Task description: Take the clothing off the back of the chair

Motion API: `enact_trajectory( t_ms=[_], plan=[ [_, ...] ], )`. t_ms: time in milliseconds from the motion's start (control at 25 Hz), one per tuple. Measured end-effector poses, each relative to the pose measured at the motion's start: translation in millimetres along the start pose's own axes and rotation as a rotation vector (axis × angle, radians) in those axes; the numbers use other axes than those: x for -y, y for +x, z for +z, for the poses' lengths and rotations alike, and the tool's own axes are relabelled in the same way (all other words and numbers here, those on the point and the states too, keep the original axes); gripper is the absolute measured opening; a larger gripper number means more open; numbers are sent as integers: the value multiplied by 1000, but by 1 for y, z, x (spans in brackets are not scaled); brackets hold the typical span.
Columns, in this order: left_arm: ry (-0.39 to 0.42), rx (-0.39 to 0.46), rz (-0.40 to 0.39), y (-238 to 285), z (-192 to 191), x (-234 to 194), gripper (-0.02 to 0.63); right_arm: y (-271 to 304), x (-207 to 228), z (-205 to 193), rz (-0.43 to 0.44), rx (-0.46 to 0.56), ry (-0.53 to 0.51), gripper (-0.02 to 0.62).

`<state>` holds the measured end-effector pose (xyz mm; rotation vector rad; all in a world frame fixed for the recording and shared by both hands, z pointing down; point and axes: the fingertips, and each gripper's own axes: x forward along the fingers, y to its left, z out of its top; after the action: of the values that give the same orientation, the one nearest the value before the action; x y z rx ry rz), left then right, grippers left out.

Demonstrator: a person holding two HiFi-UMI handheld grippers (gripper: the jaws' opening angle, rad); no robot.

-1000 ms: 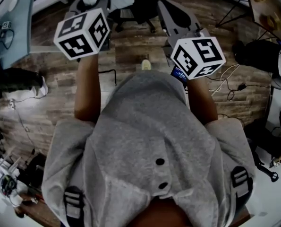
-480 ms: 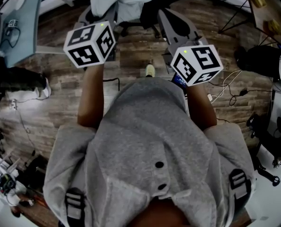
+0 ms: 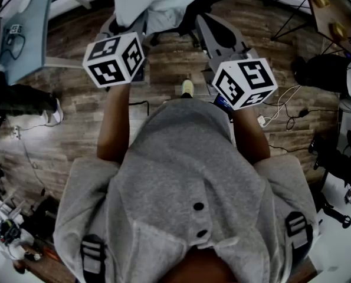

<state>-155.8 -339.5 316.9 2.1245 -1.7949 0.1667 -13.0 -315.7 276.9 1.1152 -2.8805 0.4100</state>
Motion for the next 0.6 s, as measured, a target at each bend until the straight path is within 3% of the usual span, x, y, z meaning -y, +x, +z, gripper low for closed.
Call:
enact_trajectory(
  t_ms=[360, 600],
  plan=[
    [-18, -24, 9, -20, -19, -17, 126, -2, -19, -6, -4, -3, -6, 12],
    [-24, -74, 67, -41, -50, -36, 123, -8, -26, -12, -12, -12, -14, 12]
  ],
)
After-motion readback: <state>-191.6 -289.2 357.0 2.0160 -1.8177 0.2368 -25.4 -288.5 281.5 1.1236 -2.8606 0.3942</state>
